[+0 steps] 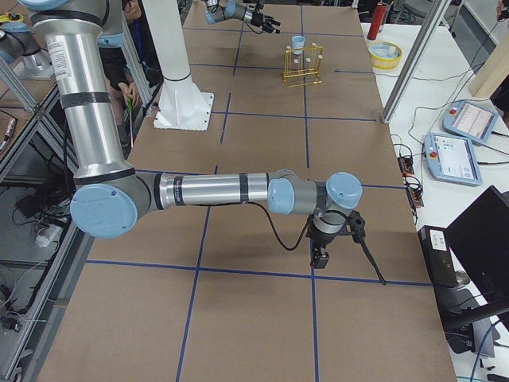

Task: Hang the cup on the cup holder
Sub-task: 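Move the left gripper in beside the light blue cup and close on it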

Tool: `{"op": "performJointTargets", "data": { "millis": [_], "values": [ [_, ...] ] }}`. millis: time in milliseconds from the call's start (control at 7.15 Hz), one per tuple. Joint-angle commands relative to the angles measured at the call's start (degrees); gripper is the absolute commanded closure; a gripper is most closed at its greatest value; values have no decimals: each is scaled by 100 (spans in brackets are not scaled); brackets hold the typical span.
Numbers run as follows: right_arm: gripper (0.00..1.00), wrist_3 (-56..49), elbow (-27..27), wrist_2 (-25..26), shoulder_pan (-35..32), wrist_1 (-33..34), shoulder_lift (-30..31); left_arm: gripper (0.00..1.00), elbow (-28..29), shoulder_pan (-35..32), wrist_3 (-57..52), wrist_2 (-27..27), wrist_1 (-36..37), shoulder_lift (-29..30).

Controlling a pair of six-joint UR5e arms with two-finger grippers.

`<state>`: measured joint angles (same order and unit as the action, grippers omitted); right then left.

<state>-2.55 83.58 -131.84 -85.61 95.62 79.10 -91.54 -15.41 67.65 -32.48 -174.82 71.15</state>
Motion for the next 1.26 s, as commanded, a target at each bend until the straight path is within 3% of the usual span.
{"op": "performJointTargets", "data": {
  "millis": [0, 699, 1118],
  "values": [
    [0, 0, 0, 0, 0, 0, 0, 0, 171, 318, 143, 48, 193, 13],
    [0, 9, 0, 0, 0, 0, 0, 0, 189, -154, 529, -241, 894, 460],
    [0, 0, 0, 0, 0, 0, 0, 0, 504, -594, 504, -540, 1361, 978]
  ]
}}
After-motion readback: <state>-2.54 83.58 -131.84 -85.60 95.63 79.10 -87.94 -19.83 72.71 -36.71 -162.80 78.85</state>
